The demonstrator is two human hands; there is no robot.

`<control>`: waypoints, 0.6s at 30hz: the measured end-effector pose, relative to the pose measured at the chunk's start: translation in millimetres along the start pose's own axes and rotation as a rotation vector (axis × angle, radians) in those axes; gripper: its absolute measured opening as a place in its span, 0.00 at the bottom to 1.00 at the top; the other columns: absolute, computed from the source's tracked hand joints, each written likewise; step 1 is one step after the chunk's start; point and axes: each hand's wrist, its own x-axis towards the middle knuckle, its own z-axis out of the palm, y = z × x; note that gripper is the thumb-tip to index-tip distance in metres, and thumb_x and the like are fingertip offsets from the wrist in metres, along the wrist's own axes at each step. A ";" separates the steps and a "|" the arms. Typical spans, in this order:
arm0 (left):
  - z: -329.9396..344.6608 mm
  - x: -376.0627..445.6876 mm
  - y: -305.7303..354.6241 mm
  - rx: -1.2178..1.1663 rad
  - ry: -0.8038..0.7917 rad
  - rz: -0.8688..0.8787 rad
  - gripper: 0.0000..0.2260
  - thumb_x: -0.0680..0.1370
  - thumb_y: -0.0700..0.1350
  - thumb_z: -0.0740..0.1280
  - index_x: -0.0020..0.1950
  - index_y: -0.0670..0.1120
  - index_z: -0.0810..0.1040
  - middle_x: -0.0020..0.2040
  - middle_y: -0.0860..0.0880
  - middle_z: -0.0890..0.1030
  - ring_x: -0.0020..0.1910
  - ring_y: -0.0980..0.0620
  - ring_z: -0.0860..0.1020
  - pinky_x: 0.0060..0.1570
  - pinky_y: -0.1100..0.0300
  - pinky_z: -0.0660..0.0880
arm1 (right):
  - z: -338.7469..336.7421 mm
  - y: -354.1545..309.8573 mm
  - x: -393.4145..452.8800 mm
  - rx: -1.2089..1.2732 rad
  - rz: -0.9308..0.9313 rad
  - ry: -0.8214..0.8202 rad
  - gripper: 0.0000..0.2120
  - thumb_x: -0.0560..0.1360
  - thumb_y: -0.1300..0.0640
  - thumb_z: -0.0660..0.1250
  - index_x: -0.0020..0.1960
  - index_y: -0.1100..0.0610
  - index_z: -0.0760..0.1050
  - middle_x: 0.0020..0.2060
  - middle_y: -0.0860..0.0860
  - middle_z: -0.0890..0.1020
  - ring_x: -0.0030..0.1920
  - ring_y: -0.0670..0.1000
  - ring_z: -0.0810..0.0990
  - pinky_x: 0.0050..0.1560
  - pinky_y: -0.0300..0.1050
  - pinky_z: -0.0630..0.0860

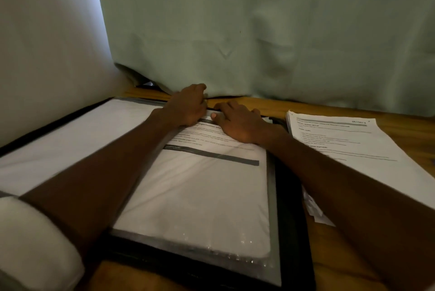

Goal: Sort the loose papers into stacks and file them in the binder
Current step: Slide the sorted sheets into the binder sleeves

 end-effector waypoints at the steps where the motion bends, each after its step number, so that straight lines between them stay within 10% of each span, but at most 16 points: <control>1: -1.8 -2.0 2.5 0.006 -0.012 0.000 0.22 0.84 0.47 0.59 0.78 0.41 0.63 0.74 0.39 0.70 0.71 0.41 0.70 0.70 0.47 0.67 | -0.2 -0.6 -0.3 -0.004 0.000 -0.002 0.26 0.83 0.36 0.48 0.76 0.45 0.64 0.74 0.52 0.68 0.73 0.58 0.68 0.72 0.70 0.58; 8: -27.6 -60.2 20.3 -0.009 -0.116 0.002 0.23 0.81 0.65 0.57 0.57 0.46 0.76 0.54 0.47 0.80 0.54 0.47 0.78 0.55 0.49 0.76 | -7.2 -2.6 -7.8 -0.006 0.005 -0.010 0.24 0.84 0.37 0.48 0.75 0.45 0.66 0.73 0.53 0.69 0.74 0.58 0.66 0.72 0.70 0.56; 18: -27.7 -210.7 89.7 0.122 -0.234 -0.185 0.42 0.74 0.79 0.43 0.83 0.58 0.48 0.84 0.50 0.45 0.82 0.39 0.43 0.74 0.28 0.40 | -20.4 -36.7 -42.7 -0.191 0.073 0.066 0.23 0.84 0.42 0.51 0.76 0.50 0.65 0.77 0.57 0.63 0.79 0.59 0.56 0.76 0.72 0.45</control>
